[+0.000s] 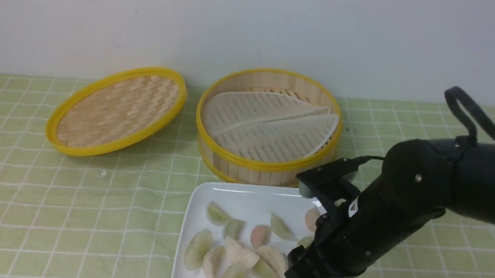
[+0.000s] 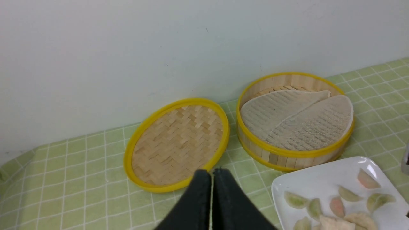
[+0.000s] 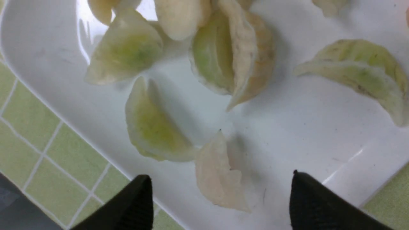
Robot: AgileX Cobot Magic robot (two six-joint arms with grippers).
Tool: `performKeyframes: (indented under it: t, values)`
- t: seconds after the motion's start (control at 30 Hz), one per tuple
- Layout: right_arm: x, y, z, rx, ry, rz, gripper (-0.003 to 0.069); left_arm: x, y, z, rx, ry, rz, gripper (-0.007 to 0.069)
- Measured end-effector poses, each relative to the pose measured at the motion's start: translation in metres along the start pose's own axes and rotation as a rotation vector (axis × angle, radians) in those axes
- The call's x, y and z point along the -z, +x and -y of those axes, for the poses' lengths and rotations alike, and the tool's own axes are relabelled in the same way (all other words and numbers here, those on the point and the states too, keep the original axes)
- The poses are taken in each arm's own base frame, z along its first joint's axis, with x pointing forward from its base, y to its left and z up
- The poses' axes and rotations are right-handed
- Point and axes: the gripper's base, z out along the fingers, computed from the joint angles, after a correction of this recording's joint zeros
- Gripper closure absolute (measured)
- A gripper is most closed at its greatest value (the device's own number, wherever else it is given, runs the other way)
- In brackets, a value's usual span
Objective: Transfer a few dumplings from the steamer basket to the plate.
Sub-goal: Use the right arm to put the dumpling into the plate
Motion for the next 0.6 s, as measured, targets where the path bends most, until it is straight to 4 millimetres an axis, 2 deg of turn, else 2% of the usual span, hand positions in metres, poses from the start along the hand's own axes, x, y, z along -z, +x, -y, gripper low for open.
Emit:
performKeyframes:
  t: [0.07,0.13,0.23,0.33,0.37,0.43,0.5,0.53,0.57,0.6]
  values:
    - [0.011,-0.006,-0.004,0.003,-0.007,0.004,0.012,0.001,0.001,0.001,-0.011,0.017,-0.003,0.0631]
    - [0.029,-0.011,-0.008,-0.004,-0.005,0.019,0.0148,0.004,0.002,0.002,-0.025,0.048,-0.003,0.0631]
    - [0.069,-0.014,-0.014,0.007,0.038,0.105,0.0282,0.018,0.008,-0.002,-0.022,0.094,0.024,0.0631]
    - [0.123,-0.006,-0.02,0.023,0.102,0.257,0.0481,0.039,0.016,-0.011,0.009,0.122,0.078,0.0631]
    - [0.144,0.001,-0.022,0.022,0.126,0.321,0.0551,0.047,0.019,-0.015,0.022,0.133,0.1,0.0631]
    - [0.184,0.021,-0.026,0.002,0.164,0.459,0.0631,0.062,0.028,-0.024,0.046,0.148,0.141,0.0631]
    - [0.228,0.049,-0.029,-0.02,0.213,0.631,0.0661,0.072,0.039,-0.03,0.069,0.156,0.168,0.0631]
    - [0.239,0.057,-0.029,-0.024,0.223,0.677,0.0665,0.073,0.043,-0.032,0.073,0.156,0.169,0.0631]
    - [0.263,0.078,-0.031,-0.028,0.24,0.79,0.0669,0.075,0.051,-0.034,0.082,0.158,0.171,0.0631]
    - [0.264,0.078,-0.031,-0.03,0.244,0.794,0.067,0.075,0.051,-0.034,0.082,0.158,0.171,0.0631]
